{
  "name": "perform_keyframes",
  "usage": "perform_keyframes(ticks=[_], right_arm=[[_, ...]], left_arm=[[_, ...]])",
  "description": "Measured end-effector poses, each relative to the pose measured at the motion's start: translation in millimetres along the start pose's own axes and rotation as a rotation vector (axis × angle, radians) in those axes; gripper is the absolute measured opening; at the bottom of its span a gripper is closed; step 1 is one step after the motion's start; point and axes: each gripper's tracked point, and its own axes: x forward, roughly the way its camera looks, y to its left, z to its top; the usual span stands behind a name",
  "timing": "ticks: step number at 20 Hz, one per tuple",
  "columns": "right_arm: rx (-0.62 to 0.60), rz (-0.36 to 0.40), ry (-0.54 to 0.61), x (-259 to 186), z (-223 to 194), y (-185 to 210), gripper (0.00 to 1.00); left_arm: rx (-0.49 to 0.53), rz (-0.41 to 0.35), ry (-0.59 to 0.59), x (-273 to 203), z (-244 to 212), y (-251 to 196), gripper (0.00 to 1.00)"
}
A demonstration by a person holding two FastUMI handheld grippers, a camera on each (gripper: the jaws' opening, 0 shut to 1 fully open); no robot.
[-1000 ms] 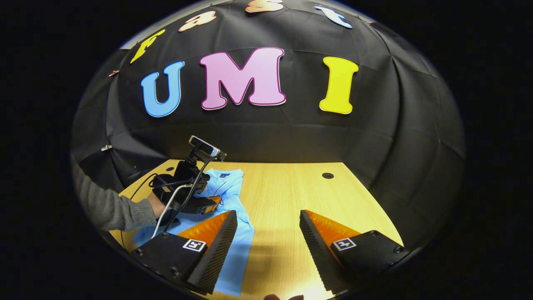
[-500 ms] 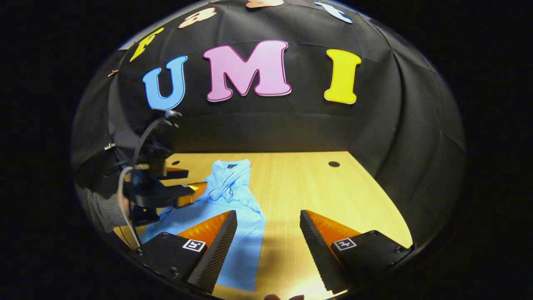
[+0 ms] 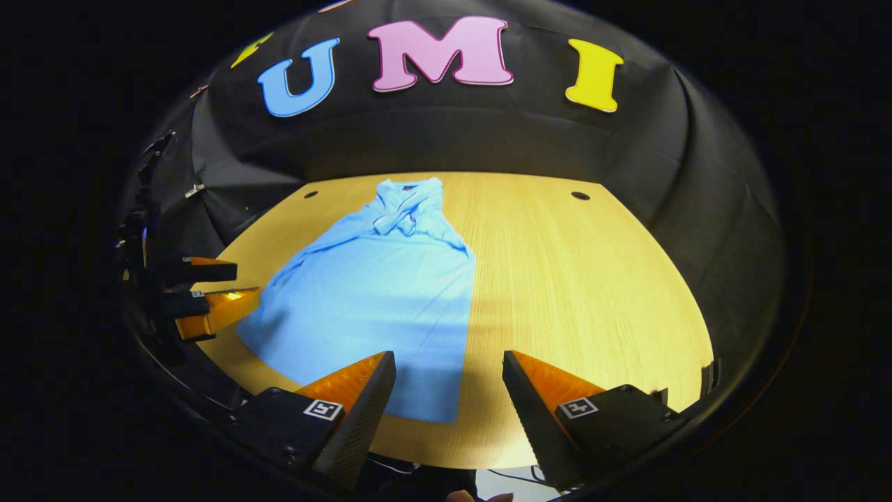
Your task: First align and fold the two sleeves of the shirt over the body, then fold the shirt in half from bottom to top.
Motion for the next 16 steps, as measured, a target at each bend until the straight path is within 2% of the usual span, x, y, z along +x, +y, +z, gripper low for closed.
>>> perform_keyframes(ticks=[6,12,16], right_arm=[[0.000,-0.011,0.071,10,-34,8,0.96],[0.024,-0.026,0.122,18,-57,8,0.96],[0.009,-0.022,0.144,24,-65,13,0.96]], left_arm=[[-0.081,0.027,0.108,2,-59,11,0.98],[-0.085,0.067,0.120,17,-72,29,0.98],[-0.085,0.056,0.141,25,-80,30,0.99]])
